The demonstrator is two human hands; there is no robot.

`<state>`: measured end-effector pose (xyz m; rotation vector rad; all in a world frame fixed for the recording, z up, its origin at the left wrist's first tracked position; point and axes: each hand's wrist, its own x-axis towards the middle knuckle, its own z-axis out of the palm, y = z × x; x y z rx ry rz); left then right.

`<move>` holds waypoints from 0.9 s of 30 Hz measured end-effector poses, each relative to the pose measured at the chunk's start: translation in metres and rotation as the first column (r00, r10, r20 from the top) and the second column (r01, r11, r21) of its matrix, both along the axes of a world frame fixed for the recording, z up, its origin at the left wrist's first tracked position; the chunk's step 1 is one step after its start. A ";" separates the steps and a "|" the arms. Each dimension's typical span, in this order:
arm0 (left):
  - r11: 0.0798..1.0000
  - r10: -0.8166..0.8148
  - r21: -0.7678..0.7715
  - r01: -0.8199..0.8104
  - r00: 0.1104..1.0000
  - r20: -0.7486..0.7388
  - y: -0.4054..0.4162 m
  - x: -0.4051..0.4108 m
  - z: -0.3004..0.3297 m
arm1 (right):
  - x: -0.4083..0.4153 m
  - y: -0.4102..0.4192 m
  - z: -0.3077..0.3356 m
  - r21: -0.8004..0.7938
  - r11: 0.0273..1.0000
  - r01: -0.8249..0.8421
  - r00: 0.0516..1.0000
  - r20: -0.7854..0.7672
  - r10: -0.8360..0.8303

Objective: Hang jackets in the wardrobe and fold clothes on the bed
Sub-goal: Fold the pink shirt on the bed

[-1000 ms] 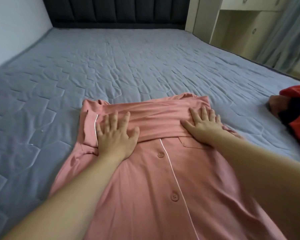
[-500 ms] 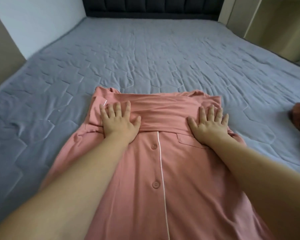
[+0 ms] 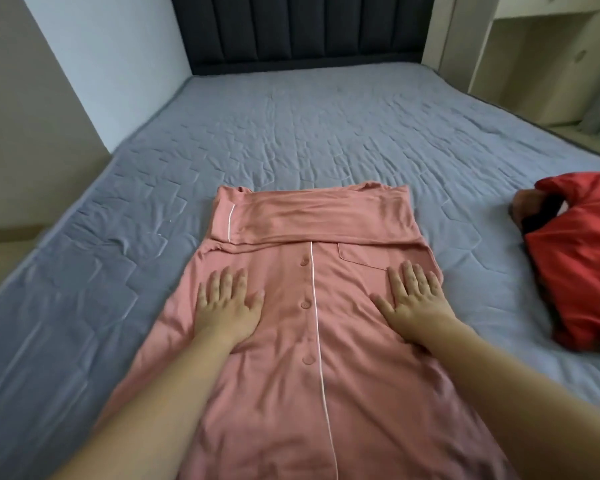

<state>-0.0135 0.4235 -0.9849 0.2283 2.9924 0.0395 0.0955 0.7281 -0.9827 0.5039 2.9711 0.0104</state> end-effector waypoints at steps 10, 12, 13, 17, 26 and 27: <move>0.988 -0.154 0.047 0.149 0.883 0.444 -0.034 0.103 0.038 | 0.088 -0.050 0.053 -0.177 0.983 -0.050 0.943 0.317 0.105; 0.981 -0.193 0.145 0.130 0.771 0.607 -0.030 0.121 0.060 | 0.099 -0.063 0.065 -0.229 0.967 -0.110 0.954 0.250 0.168; 0.971 -0.236 0.135 0.195 0.727 0.644 -0.027 0.129 0.066 | 0.104 -0.068 0.069 -0.245 0.957 -0.155 0.965 0.169 0.199; 0.839 -0.364 -0.090 0.537 0.676 0.641 -0.021 0.159 0.078 | 0.111 -0.082 0.093 -0.386 0.892 -0.234 0.920 0.208 0.331; 0.845 -0.518 0.088 0.528 0.765 0.382 -0.012 0.142 0.097 | 0.110 -0.123 0.087 -0.180 0.906 -0.382 0.821 0.384 0.423; 0.848 -0.522 0.098 0.521 0.790 0.321 -0.013 0.140 0.097 | 0.109 -0.130 0.085 -0.170 0.892 -0.419 0.823 0.343 0.452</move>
